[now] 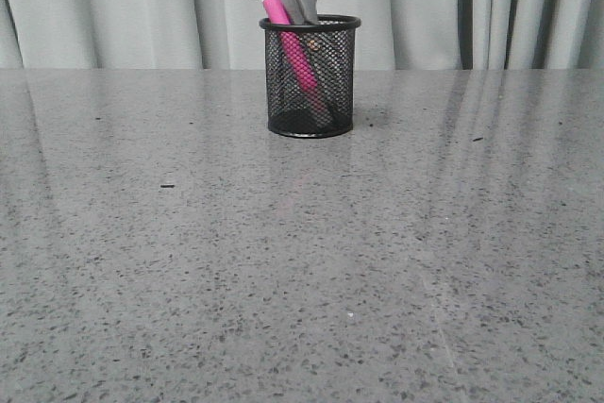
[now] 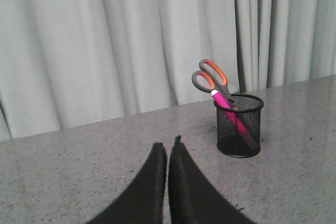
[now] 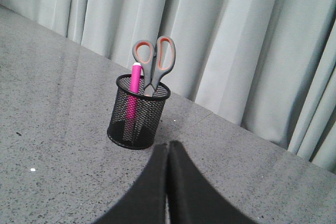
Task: Put pen and scissors into bin
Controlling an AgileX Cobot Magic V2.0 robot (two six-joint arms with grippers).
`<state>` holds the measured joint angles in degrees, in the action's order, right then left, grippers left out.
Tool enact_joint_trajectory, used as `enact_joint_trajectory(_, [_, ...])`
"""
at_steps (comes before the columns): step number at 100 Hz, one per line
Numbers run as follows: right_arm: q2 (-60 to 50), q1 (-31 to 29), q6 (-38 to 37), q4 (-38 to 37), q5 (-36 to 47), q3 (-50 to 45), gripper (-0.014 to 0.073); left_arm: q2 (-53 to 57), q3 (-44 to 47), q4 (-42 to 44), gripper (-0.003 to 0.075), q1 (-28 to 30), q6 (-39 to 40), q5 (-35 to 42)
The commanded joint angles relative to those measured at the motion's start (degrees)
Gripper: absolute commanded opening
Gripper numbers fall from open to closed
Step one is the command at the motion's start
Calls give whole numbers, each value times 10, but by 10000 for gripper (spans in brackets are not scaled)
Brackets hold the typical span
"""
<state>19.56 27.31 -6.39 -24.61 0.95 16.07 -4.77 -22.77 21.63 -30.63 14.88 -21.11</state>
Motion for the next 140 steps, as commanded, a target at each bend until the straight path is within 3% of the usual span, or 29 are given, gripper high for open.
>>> enact_joint_trajectory(1, [2,-1,3,-5,44,13,-66,-8,2,-17,-20,16,-52,32])
enact_joint_trajectory(11, [2,-1,3,-5,44,13,-66,-8,54,-114,-20,54,-207,55])
enact_joint_trajectory(16, [2,-1,3,-5,44,13,-66,-8,89,-166,-20,79,-247,94])
enact_joint_trajectory(32, [2,-1,3,-5,44,13,-66,-7,192,-275,-20,166,-251,242])
enact_joint_trajectory(42, [2,-1,3,-5,44,13,-66,1,227,-283,-20,190,-244,271])
enact_joint_trajectory(49, [2,-1,3,-5,44,13,-66,9,246,-286,-20,199,-233,269])
enact_joint_trajectory(71, [2,-1,3,-5,44,13,-66,21,243,-315,-20,220,-232,94])
enact_joint_trajectory(87, [2,-1,3,-5,44,13,-66,58,243,-378,-20,230,-232,41])
enact_joint_trajectory(140, [2,-1,3,-5,44,13,-66,68,243,-378,-20,245,-232,47])
